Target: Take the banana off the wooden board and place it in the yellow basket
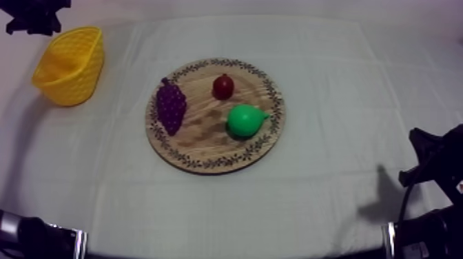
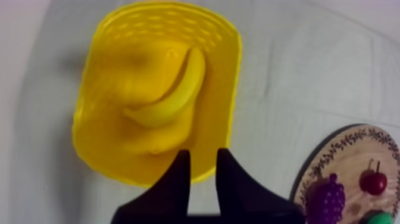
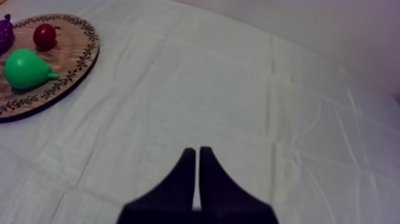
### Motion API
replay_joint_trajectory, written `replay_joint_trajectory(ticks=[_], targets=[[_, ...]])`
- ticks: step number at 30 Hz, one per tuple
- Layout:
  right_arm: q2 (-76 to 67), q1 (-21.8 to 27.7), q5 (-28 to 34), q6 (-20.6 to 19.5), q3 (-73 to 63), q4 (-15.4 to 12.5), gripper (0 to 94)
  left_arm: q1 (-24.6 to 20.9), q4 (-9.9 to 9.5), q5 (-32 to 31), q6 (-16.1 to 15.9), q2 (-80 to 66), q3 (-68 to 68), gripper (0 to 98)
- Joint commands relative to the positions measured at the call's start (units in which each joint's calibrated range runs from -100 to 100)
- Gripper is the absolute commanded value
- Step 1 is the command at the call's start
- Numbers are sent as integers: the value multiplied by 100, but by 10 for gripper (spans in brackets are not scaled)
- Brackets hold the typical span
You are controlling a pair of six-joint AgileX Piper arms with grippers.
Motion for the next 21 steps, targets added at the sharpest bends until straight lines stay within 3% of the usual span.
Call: replay_joint_trajectory(ticks=[1, 11, 21], targets=[[-1, 0, -2, -1, 4, 0, 4, 65, -4, -189, 19, -315, 434, 125], [-1, 0, -2, -1, 4, 0, 4, 204, -46, -1451, 86, -1728, 2335, 26], [-1, 0, -2, -1, 4, 0, 4, 173, -122, -2618, 43, -3132, 4146, 2]])
